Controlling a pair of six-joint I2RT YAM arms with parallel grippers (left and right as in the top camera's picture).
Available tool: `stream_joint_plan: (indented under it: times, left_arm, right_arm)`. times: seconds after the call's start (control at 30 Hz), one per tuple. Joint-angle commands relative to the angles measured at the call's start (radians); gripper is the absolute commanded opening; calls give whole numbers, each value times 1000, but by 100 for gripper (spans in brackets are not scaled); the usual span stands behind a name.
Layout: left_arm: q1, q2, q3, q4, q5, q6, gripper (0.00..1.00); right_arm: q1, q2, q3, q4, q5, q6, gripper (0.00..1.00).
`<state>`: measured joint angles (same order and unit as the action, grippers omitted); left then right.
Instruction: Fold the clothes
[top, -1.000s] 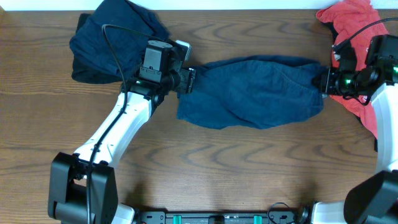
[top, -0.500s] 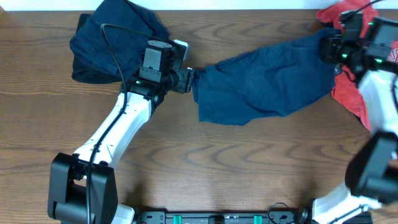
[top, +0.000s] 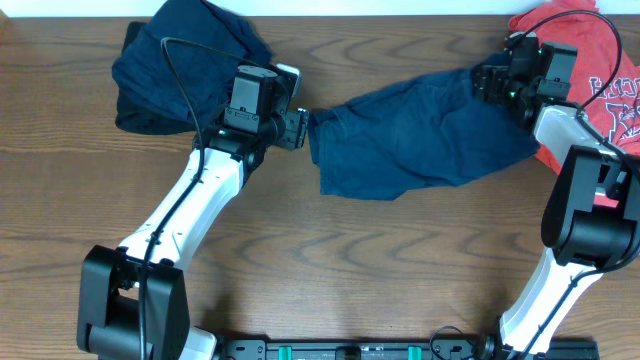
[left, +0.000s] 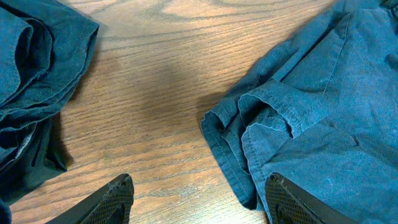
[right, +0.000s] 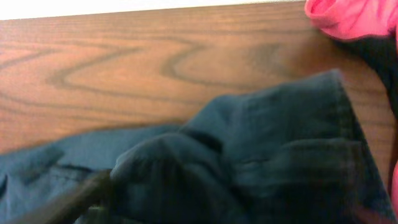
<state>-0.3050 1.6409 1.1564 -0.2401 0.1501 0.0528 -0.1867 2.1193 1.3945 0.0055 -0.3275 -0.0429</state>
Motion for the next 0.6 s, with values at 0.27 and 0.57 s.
stream_joint_plan:
  times: [0.27,0.57]
  left_arm:
    - [-30,85,19,-77,169,32,70]
    - [-108,177,19,-72,277,60,71]
  right_arm:
    - [-13,-138,161,-412,-66,-19,99]
    - [-13,-200,212,-629,-65,-18,99]
